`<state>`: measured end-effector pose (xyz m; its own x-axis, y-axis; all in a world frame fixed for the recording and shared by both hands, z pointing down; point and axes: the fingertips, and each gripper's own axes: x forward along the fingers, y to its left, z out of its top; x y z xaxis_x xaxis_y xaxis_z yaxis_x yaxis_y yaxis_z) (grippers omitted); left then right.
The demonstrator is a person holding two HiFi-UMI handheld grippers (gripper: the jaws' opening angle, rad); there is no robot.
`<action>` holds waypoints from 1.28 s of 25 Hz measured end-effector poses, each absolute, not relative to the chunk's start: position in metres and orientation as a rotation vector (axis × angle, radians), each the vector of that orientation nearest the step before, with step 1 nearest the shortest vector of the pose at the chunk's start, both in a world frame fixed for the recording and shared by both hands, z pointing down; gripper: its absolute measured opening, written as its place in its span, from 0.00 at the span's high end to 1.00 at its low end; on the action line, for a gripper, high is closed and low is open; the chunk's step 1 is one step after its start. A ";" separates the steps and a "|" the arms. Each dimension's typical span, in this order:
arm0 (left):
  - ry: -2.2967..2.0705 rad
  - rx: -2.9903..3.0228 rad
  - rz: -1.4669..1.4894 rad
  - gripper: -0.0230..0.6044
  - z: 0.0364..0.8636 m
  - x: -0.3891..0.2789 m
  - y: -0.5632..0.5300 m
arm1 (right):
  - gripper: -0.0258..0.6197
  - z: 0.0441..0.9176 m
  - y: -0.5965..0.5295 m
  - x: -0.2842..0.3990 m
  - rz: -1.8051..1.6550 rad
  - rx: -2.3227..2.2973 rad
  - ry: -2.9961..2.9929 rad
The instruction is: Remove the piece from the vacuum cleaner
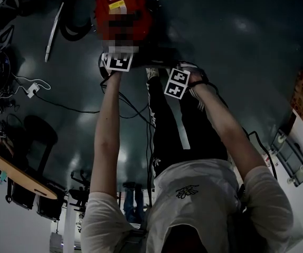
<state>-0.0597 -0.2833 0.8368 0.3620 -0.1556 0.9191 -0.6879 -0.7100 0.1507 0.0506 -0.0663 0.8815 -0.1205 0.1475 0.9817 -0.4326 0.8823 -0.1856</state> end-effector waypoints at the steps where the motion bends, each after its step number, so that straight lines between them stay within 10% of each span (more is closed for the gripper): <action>1: -0.782 2.106 1.290 0.96 0.834 -0.062 -0.281 | 0.91 0.877 -0.068 0.052 0.508 0.241 -1.621; 32: -1.454 2.452 0.396 0.96 0.431 -0.073 -0.256 | 0.90 0.484 -0.227 0.076 0.413 1.231 -2.167</action>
<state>-0.0729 -0.2559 0.4313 0.4613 -0.8100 0.3622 -0.8817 -0.4641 0.0851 0.0761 -0.2272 0.4835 -0.3851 -0.6649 0.6401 -0.8536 0.5202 0.0268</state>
